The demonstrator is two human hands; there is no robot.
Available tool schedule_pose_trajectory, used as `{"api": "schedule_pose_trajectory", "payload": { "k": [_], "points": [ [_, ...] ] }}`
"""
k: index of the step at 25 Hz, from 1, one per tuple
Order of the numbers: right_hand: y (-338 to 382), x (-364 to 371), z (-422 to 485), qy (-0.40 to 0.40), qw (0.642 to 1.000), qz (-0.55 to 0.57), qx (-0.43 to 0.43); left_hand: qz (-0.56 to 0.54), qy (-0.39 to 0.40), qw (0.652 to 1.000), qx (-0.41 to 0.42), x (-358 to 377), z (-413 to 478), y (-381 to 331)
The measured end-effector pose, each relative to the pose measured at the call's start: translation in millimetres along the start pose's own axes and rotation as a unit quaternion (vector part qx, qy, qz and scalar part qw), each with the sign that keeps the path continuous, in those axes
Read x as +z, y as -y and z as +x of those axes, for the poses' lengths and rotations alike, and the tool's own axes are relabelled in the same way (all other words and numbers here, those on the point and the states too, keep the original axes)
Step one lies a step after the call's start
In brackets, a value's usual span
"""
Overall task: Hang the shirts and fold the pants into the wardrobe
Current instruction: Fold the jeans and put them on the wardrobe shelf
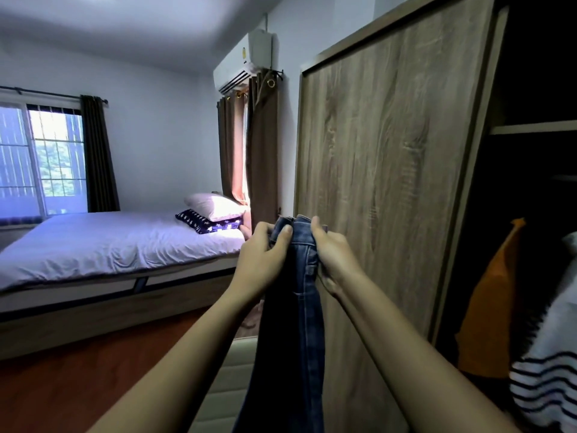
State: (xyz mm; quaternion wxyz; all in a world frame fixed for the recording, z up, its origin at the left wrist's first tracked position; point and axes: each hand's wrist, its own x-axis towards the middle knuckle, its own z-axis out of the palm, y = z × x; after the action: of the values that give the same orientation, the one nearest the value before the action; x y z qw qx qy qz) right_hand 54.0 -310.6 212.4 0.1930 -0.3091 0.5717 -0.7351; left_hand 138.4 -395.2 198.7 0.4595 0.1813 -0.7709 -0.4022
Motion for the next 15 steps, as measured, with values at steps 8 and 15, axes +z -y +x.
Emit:
{"api": "schedule_pose_trajectory", "payload": {
  "k": [8, 15],
  "points": [
    [-8.1, -6.9, -16.8, 0.254, 0.964, 0.041, 0.062, -0.073, 0.065, 0.995, 0.018, -21.9, -20.2, 28.1],
    [-29.1, -0.6, 7.2, -0.011, 0.984, -0.116, -0.132, -0.126, -0.036, 0.990, -0.058, -43.5, 14.5, -13.2]
  ]
}}
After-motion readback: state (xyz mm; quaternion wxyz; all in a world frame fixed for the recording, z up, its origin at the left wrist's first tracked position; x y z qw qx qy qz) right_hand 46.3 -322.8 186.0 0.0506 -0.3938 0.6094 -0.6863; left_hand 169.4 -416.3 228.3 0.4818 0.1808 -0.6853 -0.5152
